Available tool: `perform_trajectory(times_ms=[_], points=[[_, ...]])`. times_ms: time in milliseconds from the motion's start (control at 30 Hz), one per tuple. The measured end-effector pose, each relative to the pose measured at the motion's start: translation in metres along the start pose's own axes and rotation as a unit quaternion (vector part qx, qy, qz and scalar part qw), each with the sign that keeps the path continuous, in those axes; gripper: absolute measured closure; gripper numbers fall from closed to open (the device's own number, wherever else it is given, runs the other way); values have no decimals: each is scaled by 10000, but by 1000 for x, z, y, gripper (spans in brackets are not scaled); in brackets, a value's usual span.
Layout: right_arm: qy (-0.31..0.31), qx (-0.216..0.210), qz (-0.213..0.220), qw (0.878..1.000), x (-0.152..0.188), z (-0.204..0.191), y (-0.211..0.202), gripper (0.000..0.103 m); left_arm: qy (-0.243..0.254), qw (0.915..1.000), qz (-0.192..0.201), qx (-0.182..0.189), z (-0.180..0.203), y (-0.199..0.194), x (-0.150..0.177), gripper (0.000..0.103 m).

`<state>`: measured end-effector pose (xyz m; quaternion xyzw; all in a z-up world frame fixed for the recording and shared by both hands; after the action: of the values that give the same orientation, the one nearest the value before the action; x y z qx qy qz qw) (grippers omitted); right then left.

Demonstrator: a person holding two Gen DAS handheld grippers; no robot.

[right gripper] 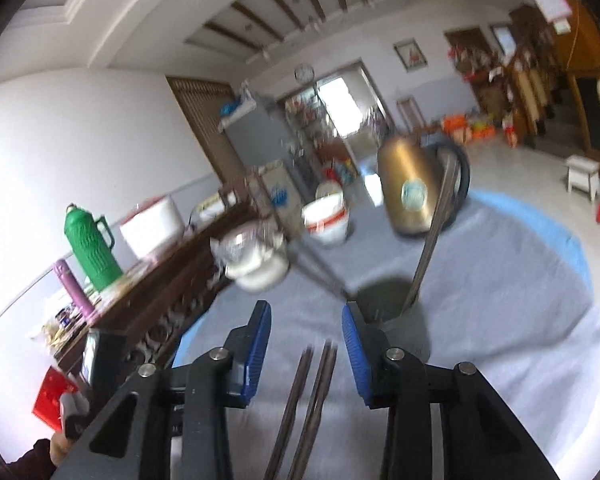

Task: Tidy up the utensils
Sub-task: 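Move both grippers back toward the remaining chopsticks on the cloth, then lower both open grippers onto the dark chopsticks lying on the cloth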

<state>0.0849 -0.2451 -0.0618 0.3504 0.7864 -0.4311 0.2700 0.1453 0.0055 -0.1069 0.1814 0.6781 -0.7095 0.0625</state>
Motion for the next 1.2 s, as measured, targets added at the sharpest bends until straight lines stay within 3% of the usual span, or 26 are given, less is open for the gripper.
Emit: perform_trajectory(times_ms=[133,533,800,1200], points=[[16,0,-410,9992,21,4,21,63,-32,9999,-134,41,-3,8,4,41],[322,124,-942,9950,40,26,49,63,110,9974,-552,447,18,37,-7,41],[429,167,-1070,9932,43,37,56,62,189,9929,-945,700,36,61,-4,41],[510,182,-1206,9912,48,39,63,62,179,9931,-895,742,46,66,-9,38]])
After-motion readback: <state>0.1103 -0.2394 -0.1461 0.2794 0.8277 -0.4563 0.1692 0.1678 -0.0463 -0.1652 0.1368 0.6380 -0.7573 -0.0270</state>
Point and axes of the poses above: each gripper's, at about its wrist camera, not at the fingertips, and y roughly the way its jaws point, z to its right, x to its underside, the point moved 2 cm from there along y, roughly the way its jaws point, and after that the axes turned 9 degrees about -z, right-handed, at the moved point
